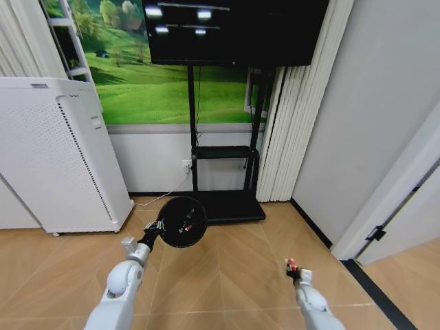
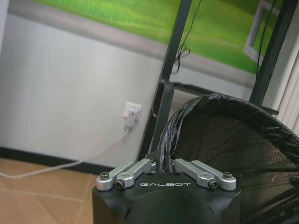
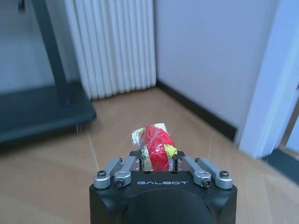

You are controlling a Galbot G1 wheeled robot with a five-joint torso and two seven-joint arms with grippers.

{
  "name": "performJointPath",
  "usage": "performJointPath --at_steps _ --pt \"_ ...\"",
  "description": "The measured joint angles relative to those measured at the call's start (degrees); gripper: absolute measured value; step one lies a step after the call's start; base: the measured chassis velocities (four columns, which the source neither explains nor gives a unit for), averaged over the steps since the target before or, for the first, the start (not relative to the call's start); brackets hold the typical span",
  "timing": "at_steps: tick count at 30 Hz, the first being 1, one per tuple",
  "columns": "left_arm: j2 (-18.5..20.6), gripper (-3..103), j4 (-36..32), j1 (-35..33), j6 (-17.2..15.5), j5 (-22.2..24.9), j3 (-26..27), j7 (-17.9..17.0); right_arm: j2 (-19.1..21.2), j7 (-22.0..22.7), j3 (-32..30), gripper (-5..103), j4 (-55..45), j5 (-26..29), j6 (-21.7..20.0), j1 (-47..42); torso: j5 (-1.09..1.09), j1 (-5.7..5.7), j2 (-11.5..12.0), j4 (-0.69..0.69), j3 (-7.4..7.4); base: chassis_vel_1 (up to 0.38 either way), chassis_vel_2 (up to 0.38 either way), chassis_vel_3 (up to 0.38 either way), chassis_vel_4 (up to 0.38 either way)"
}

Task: Pick up the trash bin and place the garbage on the floor into it.

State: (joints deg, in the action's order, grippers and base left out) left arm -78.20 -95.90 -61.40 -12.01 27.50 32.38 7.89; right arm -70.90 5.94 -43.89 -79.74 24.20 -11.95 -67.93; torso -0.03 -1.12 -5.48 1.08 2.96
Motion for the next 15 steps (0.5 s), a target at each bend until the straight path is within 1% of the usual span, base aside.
performJointPath --at_steps 1,2,3,4,5,7,9,11,12,13,15 --pt "-0.45 4 1.59 1.11 -0.25 0.19 -0.86 -0.33 0.16 -0.34 -1.51 30 -3.83 1.52 -1.24 -1.79 0.01 0.00 0.00 0.00 0.00 0.000 0.000 0.000 0.000" --pt "-0.45 4 1.59 1.11 -0.25 0.19 -0.86 -0.33 0.16 -0.34 -1.51 30 -3.83 1.52 -1.24 -1.79 0.01 0.00 0.00 0.00 0.00 0.000 0.000 0.000 0.000" --pt "-1.33 4 3.78 3.00 -0.79 0.23 -2.15 -1.00 0.11 -0.94 -2.97 30 -9.43 3.41 -2.91 -4.02 0.04 0.00 0.00 0.04 0.01 0.000 0.000 0.000 0.000" --pt "-1.97 4 4.97 4.13 -1.13 0.31 -2.99 -1.32 -0.05 -1.21 -3.47 30 -13.65 4.45 -3.79 -5.42 0.03 0.00 0.00 0.03 0.00 0.000 0.000 0.000 0.000" --pt "-1.97 4 4.97 4.13 -1.13 0.31 -2.99 -1.32 -0.05 -1.21 -3.47 30 -13.65 4.45 -3.79 -5.42 0.03 0.00 0.00 0.03 0.00 0.000 0.000 0.000 0.000" --pt "-3.53 4 7.77 7.05 -2.01 0.69 -5.27 -1.98 -0.61 -1.59 -3.26 30 -22.27 6.41 -5.14 -7.75 0.01 0.00 0.00 0.00 0.00 0.000 0.000 0.000 0.000" --pt "-3.87 4 8.58 7.88 -2.17 0.88 -6.02 -2.04 -0.73 -1.67 -2.98 30 -24.00 6.83 -5.41 -8.18 0.02 0.00 0.00 -0.02 0.00 0.000 0.000 0.000 0.000" --pt "-5.13 4 13.36 12.22 -2.29 1.23 -9.90 -1.67 -1.04 -2.83 -0.10 30 -32.48 8.37 -6.56 -10.08 0.03 0.00 0.00 -0.01 0.00 0.000 0.000 0.000 0.000" --pt "-5.27 4 14.63 13.27 -2.30 1.20 -11.13 -1.42 -0.97 -3.28 0.83 30 -34.24 8.45 -6.76 -10.43 0.04 0.00 0.00 -0.01 0.00 0.000 0.000 0.000 0.000" --pt "-5.27 4 14.63 13.27 -2.30 1.20 -11.13 -1.42 -0.97 -3.28 0.83 30 -34.24 8.45 -6.76 -10.43 0.04 0.00 0.00 -0.01 0.00 0.000 0.000 0.000 0.000" --pt "-5.84 4 18.39 16.20 -2.30 0.99 -15.64 -0.98 -0.39 -4.10 4.28 30 -39.13 8.45 -7.82 -11.03 0.03 0.00 0.00 -0.01 0.00 0.000 0.000 0.000 0.000"
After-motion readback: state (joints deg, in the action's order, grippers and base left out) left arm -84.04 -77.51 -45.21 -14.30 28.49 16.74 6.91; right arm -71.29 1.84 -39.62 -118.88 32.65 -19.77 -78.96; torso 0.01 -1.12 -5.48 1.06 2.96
